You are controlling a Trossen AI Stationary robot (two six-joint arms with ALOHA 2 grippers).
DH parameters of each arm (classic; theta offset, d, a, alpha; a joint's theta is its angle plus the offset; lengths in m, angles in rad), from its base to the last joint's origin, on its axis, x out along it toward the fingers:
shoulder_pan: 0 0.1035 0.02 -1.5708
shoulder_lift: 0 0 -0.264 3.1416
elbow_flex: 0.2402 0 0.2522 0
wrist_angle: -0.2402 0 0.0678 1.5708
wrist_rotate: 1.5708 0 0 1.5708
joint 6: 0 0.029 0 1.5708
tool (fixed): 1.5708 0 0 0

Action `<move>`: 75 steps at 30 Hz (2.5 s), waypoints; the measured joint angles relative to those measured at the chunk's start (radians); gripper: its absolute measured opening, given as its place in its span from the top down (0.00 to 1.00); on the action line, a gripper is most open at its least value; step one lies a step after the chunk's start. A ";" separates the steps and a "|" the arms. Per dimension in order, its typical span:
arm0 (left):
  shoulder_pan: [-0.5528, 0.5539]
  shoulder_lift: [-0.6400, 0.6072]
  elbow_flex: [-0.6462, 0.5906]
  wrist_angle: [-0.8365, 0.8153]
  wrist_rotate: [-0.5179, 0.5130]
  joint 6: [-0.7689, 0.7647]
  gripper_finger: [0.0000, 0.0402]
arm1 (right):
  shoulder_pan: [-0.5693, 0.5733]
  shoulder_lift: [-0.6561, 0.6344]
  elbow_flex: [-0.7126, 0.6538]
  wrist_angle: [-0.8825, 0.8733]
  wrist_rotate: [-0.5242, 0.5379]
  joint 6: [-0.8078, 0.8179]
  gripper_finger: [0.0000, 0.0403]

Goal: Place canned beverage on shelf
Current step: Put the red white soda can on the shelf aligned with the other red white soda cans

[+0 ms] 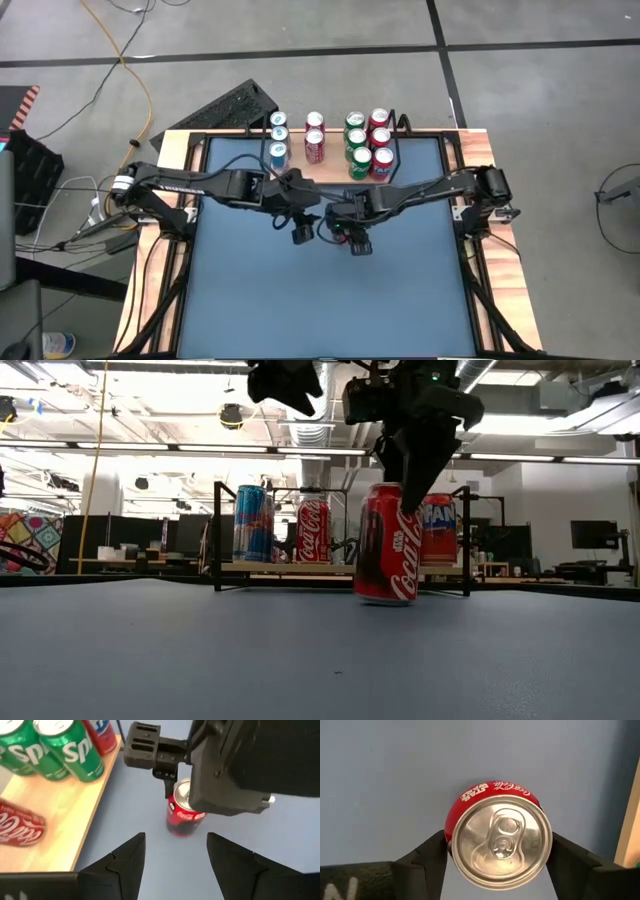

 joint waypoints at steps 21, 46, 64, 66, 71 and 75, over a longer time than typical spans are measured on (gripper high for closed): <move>-0.040 -0.047 0.001 -0.037 0.013 -0.058 0.51 | -0.014 -0.139 0.289 -0.191 -0.041 -0.065 0.16; -0.094 0.249 0.095 0.246 0.004 0.208 0.15 | 0.172 -0.532 0.396 -0.469 0.239 0.308 0.16; -0.113 0.326 0.117 0.229 -0.106 0.045 0.09 | 0.192 -0.480 0.396 -0.509 0.257 0.325 0.16; -0.113 0.350 0.117 0.217 -0.103 0.043 0.09 | 0.192 -0.481 0.396 -0.511 0.257 0.326 0.16; -0.114 0.384 0.116 0.204 -0.092 0.017 0.09 | 0.198 -0.481 0.396 -0.517 0.258 0.341 0.16; -0.114 0.381 0.116 0.193 -0.127 0.003 0.09 | 0.207 -0.481 0.396 -0.518 0.258 0.345 0.16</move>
